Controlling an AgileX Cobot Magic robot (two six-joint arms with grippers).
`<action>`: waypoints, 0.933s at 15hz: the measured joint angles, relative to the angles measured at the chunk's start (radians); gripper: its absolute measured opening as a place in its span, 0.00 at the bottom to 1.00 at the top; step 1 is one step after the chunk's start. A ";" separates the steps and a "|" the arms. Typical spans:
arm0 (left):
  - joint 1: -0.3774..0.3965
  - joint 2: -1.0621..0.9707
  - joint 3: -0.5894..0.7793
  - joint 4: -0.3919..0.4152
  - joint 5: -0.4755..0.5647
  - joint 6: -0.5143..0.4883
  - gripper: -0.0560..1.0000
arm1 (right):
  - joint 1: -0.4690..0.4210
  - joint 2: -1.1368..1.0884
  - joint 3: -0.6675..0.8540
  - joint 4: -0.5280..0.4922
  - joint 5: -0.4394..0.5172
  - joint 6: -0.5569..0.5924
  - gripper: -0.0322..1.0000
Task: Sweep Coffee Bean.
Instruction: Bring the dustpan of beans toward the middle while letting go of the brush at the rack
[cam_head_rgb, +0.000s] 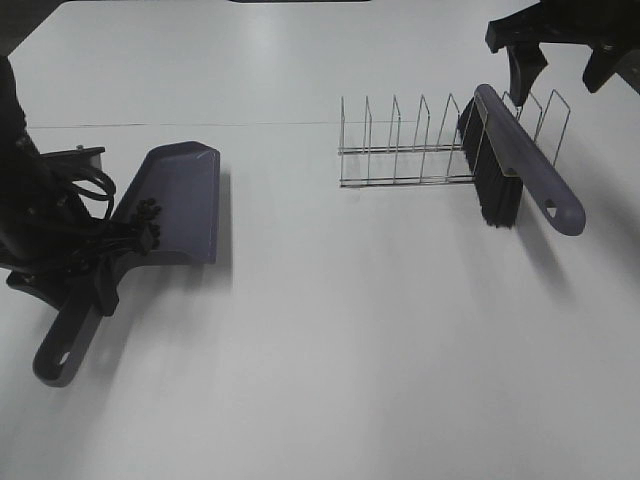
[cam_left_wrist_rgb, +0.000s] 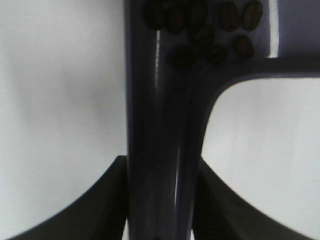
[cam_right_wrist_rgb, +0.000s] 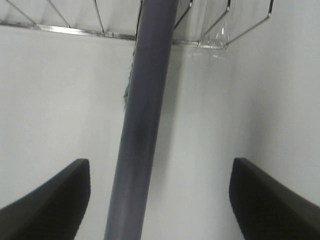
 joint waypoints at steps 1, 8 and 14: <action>0.000 0.019 -0.020 -0.002 -0.001 0.000 0.36 | 0.000 -0.052 0.070 0.000 0.000 0.000 0.69; -0.003 0.173 -0.122 -0.001 -0.007 0.027 0.36 | 0.000 -0.401 0.518 0.013 -0.146 0.002 0.69; -0.003 0.209 -0.129 -0.001 -0.062 0.047 0.36 | 0.000 -0.591 0.722 0.019 -0.167 0.002 0.69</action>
